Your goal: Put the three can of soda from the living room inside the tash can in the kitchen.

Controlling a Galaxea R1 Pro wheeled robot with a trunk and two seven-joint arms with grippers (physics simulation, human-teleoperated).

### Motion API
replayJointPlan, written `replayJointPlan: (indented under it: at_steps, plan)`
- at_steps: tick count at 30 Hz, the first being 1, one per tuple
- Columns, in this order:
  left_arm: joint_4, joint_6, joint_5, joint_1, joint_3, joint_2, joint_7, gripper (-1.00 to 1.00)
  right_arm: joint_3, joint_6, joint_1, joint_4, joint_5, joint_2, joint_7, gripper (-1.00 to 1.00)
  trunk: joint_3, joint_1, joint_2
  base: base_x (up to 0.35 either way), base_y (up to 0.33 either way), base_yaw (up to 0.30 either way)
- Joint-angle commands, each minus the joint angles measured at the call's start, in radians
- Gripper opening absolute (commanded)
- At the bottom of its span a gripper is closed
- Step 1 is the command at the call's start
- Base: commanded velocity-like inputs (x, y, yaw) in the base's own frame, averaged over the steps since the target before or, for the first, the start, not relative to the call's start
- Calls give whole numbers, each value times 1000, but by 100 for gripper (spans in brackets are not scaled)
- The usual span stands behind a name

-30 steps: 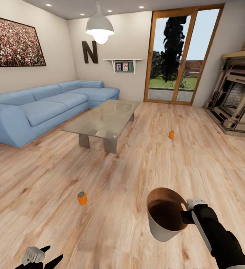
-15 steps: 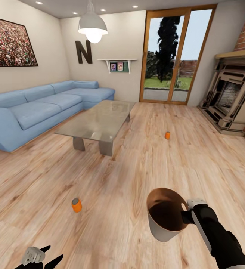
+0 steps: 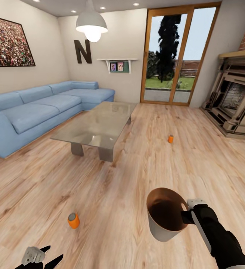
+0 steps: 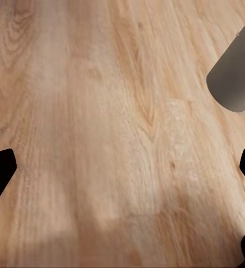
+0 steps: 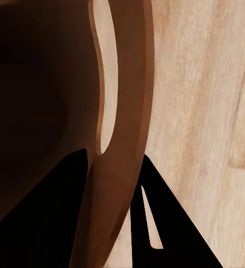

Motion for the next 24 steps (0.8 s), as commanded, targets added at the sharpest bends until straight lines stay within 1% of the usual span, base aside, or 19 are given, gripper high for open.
replayJointPlan:
  at_steps: [1, 24]
  plan:
    - [0, 0, 0, 0, 0, 0, 0, 100, 0, 0, 0, 0, -8, 0, 1, -100, 0, 0, 0, 340, 98, 0]
    - [1, -1, 0, 0, 0, 0, 0, 100, 0, 0, 0, 0, -8, 0, 1, -100, 0, 0, 0, 340, 100, 0]
